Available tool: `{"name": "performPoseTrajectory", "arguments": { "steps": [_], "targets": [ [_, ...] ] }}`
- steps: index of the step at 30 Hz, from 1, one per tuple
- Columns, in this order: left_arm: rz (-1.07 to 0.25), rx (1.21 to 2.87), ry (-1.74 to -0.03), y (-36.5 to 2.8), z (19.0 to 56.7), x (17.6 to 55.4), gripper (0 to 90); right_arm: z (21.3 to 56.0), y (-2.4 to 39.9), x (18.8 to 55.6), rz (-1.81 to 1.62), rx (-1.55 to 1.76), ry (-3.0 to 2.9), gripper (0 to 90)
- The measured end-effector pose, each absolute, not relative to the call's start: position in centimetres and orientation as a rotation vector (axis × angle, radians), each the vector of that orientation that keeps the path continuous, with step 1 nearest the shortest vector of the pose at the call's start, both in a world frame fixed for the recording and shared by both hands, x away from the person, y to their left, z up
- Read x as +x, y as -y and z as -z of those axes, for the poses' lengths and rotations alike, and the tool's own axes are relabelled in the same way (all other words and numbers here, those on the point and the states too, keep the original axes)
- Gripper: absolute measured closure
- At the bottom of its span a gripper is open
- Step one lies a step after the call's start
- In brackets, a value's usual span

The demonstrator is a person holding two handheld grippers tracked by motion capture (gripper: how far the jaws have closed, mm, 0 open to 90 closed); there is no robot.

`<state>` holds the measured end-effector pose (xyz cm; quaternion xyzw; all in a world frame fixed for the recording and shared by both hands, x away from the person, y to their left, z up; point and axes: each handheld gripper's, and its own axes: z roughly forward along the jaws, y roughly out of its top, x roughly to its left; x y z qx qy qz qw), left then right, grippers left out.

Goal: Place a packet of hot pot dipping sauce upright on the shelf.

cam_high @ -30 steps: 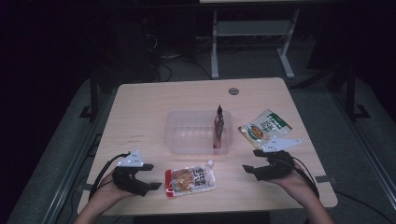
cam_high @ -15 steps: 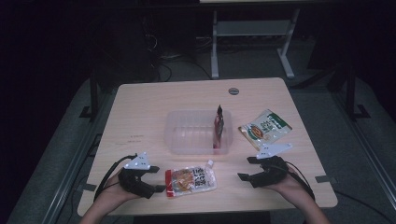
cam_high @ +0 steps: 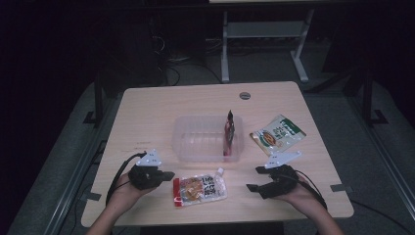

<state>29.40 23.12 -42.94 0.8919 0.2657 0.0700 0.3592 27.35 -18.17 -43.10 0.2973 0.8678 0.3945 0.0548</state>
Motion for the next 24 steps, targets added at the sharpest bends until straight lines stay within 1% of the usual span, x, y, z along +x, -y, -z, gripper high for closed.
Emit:
{"name": "performPoseTrajectory", "arguments": {
  "steps": [2,10,14,24],
  "targets": [
    [-0.175,2.309,-0.708,-22.7,43.4,29.8,89.5,43.2,18.1,27.4,-1.191,0.910,-2.638,27.4],
    [-0.207,2.342,-0.692,-21.6,44.6,31.3,89.4,43.3,18.0,27.3,-1.175,0.913,-2.638,27.4],
    [-0.190,2.364,-0.683,-20.7,45.1,31.8,89.4,43.3,18.2,27.4,-1.169,0.921,-2.636,27.5],
    [-0.136,2.399,-0.666,-20.5,45.4,31.7,89.5,43.3,18.3,27.2,-1.173,0.924,-2.627,27.5]
  ]
}}
